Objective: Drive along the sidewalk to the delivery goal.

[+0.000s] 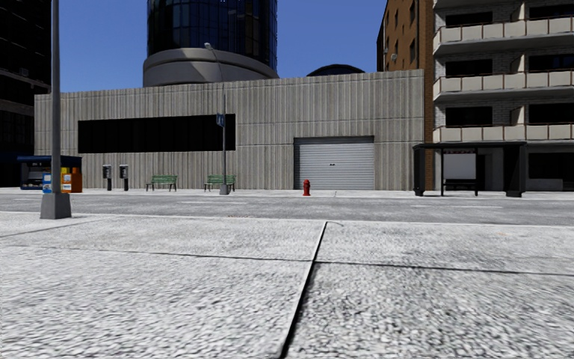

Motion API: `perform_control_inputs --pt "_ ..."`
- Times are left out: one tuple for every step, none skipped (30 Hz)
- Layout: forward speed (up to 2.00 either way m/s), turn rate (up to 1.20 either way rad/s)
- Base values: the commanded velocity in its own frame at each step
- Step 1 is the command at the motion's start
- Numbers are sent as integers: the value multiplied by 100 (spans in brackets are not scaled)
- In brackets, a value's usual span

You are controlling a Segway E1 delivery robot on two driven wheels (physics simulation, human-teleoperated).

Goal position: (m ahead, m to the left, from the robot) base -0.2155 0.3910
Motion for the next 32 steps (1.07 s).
perform_control_inputs --pt "65 0" --pt "29 0" --pt "0 0" --pt "0 0" --pt "0 0" --pt "0 0" --pt "0 0" --pt "0 0" --pt "0 0" --pt "0 0" --pt "0 0" --pt "0 0" --pt "0 0" --pt "0 0" --pt "0 0" --pt "0 0" --pt "0 0" --pt "0 0" --pt "0 0" --pt "0 0" --pt "0 0" --pt "0 0" --pt "0 0" --pt "0 0" --pt "0 0" --pt "0 0" --pt "0 0" --pt "0 0" --pt "0 0" --pt "0 0" --pt "0 0" --pt "0 0"
